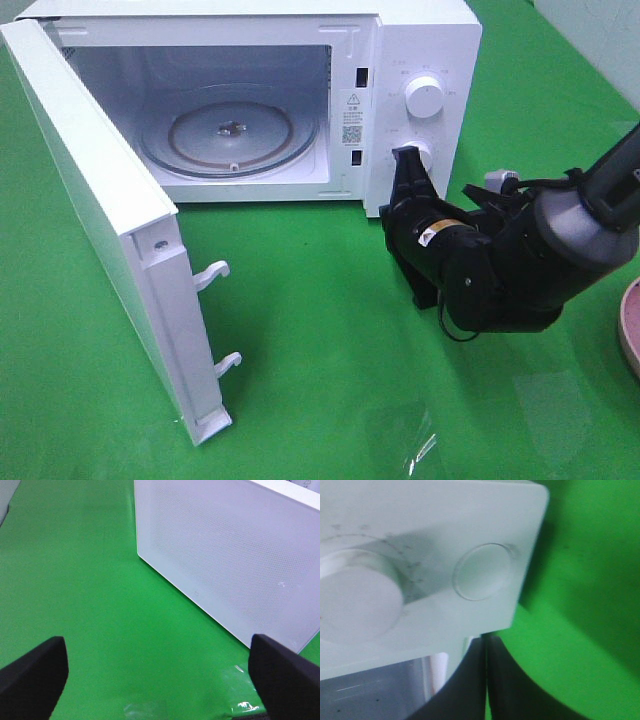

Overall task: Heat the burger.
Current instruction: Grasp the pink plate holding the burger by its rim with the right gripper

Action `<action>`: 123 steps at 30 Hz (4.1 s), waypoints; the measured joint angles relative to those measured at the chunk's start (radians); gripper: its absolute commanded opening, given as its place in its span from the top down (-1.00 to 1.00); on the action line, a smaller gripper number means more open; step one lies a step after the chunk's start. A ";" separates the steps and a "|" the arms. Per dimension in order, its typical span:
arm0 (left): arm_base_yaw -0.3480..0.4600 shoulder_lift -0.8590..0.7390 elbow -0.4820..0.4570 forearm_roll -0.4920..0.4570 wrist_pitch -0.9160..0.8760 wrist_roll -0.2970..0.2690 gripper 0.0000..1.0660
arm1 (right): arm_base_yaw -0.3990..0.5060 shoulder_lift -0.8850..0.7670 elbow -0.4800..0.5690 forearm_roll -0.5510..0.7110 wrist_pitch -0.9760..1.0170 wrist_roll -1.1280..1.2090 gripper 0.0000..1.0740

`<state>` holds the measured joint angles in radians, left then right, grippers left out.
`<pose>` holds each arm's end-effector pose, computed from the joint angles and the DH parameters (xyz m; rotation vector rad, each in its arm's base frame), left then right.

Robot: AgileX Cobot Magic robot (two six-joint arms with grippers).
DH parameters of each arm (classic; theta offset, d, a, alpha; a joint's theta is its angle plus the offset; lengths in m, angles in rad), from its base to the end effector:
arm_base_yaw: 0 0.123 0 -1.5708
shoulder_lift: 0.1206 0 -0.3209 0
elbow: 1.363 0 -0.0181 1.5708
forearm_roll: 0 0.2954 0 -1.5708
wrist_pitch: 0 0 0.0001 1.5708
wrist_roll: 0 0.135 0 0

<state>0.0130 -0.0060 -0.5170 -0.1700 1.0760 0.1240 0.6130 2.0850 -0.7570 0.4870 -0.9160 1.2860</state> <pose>0.0328 -0.0197 0.2845 0.1241 2.0231 -0.1165 0.3718 0.2003 0.0606 1.2173 1.7002 1.0691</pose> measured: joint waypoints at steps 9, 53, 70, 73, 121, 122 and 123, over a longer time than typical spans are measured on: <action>0.000 0.000 0.000 0.000 0.000 0.000 -0.68 | 0.000 -0.149 0.137 0.000 0.077 -0.062 0.95; 0.000 0.000 0.000 0.000 0.000 0.000 -0.68 | -0.182 -0.495 -0.129 -0.555 1.757 -1.160 0.65; 0.000 0.000 0.000 0.000 0.000 0.000 -0.68 | -0.279 -0.686 -0.129 -0.650 1.820 -1.272 -0.67; 0.000 0.000 0.000 0.000 0.000 0.000 -0.68 | -0.354 -0.728 -0.129 -0.657 1.826 -1.273 -0.61; 0.000 0.000 0.000 0.000 0.000 0.000 -0.68 | -0.584 -0.521 0.105 -0.694 1.427 -1.263 -0.45; 0.000 0.000 0.000 0.000 0.000 0.000 -0.68 | -0.584 -0.491 0.105 -0.694 1.407 -1.263 -0.45; 0.000 0.000 0.000 0.000 0.000 0.000 -0.68 | -0.584 -0.491 0.105 -0.694 1.407 -1.263 -0.45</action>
<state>0.0130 -0.0060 -0.5170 -0.1700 1.0760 0.1240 0.0290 1.5940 -0.6520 -0.2070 0.4910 0.0230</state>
